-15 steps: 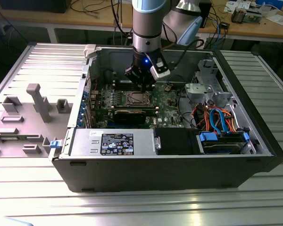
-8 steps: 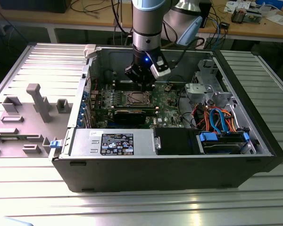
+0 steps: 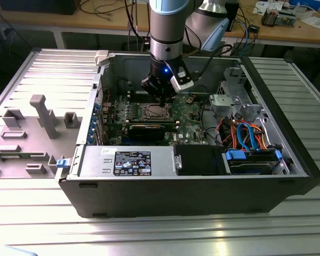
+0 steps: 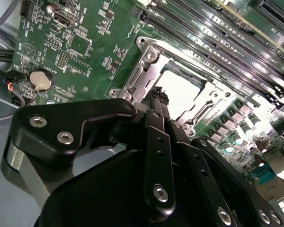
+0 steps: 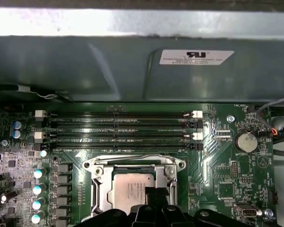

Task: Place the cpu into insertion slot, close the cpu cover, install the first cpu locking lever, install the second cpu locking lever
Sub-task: 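Install the second cpu locking lever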

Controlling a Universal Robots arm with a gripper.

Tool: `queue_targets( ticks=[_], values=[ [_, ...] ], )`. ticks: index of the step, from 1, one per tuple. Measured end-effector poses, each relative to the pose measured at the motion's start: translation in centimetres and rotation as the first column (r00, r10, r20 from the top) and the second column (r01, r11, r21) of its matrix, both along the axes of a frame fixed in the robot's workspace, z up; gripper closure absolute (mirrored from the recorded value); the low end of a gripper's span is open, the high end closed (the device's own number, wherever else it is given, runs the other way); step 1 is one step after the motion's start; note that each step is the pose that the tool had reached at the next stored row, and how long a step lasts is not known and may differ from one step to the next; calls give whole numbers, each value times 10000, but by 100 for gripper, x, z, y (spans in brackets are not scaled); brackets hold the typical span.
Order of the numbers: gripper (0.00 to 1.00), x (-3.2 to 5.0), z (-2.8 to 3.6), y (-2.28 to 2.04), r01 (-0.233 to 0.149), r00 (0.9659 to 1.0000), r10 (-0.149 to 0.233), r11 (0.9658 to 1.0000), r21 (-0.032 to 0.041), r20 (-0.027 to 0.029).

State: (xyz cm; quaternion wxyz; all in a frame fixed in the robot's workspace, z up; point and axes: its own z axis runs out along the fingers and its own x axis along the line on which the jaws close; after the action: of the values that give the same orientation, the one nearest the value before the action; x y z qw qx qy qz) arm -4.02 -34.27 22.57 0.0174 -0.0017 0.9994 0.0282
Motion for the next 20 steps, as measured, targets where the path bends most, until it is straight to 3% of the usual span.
queue_targets(
  ticks=[5,14,20],
  values=[
    [89,0,0,-38,0,10000,0,10000,1,0],
    [89,0,0,-49,-1,10000,1,10000,0,-1],
    [89,0,0,-83,1,10000,-1,10000,0,0]
  ],
)
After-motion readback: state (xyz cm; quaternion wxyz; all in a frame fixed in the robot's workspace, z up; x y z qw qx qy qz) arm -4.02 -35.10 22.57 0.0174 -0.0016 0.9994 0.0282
